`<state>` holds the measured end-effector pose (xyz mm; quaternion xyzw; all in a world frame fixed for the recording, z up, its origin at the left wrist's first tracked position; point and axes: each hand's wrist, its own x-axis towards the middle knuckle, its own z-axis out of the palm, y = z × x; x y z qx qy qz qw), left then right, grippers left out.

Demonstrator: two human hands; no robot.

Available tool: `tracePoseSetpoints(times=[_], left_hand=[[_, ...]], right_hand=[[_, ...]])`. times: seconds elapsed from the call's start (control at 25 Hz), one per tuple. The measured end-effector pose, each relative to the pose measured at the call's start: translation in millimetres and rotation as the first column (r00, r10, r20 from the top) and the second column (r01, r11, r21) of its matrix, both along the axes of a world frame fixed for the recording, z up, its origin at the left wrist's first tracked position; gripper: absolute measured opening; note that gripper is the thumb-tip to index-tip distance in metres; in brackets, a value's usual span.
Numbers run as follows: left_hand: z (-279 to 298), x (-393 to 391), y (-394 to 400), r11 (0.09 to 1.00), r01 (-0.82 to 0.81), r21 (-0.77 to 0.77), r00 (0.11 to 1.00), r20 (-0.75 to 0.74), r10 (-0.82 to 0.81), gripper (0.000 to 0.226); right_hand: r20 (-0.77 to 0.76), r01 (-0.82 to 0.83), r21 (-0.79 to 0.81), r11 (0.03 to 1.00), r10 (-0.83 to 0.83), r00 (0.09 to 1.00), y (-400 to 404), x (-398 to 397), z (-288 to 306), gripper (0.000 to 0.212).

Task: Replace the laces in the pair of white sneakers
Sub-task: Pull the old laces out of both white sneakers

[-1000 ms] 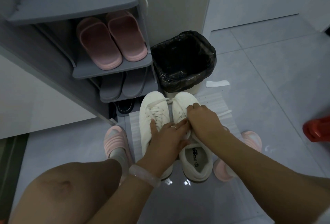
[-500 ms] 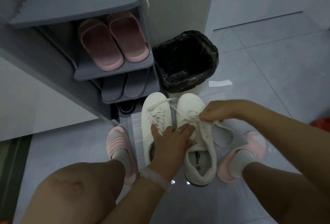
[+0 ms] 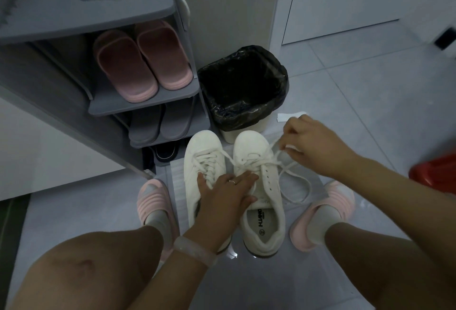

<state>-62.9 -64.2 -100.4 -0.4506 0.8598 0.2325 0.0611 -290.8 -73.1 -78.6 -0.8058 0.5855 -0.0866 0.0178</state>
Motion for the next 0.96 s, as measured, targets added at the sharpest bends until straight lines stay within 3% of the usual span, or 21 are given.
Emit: tracePoseSetpoints(times=[0.04,0.16,0.28,0.44,0.6,0.68,0.72,0.8,0.84,0.88,0.96], left_hand=[[1,1,-1,1.0,0.001,-0.001,1.0,-0.013,-0.001,0.049],[5,2,1,0.994,0.016,-0.106,0.997,-0.08,-0.024,0.05],[-1,6,2,0.984,0.03,-0.173,0.996,-0.076,-0.044,0.041],[7,2,0,0.996,0.03,-0.083,0.998,-0.048,-0.034,0.061],[8,1,0,1.0,0.009,-0.015,1.0,-0.002,-0.009,0.049],[8,3,1,1.0,-0.021,-0.02,0.998,-0.066,0.02,0.051],[10,4,1,0.999,-0.036,-0.008,0.996,-0.079,0.036,0.051],[12,5,1,0.999,-0.034,0.011,0.998,-0.044,0.034,0.045],[13,5,1,0.999,-0.029,0.022,0.999,-0.022,0.029,0.044],[15,4,1,0.999,-0.024,0.026,1.0,-0.015,0.024,0.045],[16,3,1,0.999,-0.022,0.033,1.0,-0.017,0.022,0.045]], right_hand=[[-0.031,-0.05,-0.003,0.999,0.05,0.998,-1,3,-4,0.024],[-0.081,0.031,0.131,0.991,-0.02,0.997,-4,12,-17,0.02],[-0.123,0.032,0.143,0.989,-0.015,0.992,-7,27,-18,0.021],[-0.155,0.064,0.351,0.934,-0.01,0.988,-9,27,-15,0.029],[-0.194,0.026,0.384,0.923,0.052,0.98,-4,28,-13,0.026],[-0.1,0.141,0.176,0.974,-0.125,0.987,-13,18,-2,0.02],[0.016,0.345,0.038,0.938,-0.346,0.938,-18,2,7,0.016],[0.251,0.679,-0.051,0.732,-0.649,0.718,-17,-32,23,0.015],[0.257,0.735,0.005,0.678,-0.711,0.654,-13,-43,24,0.02],[0.163,0.709,0.086,0.7,-0.712,0.683,-8,-48,20,0.029],[-0.023,0.484,0.233,0.843,-0.493,0.87,1,-36,9,0.046]])
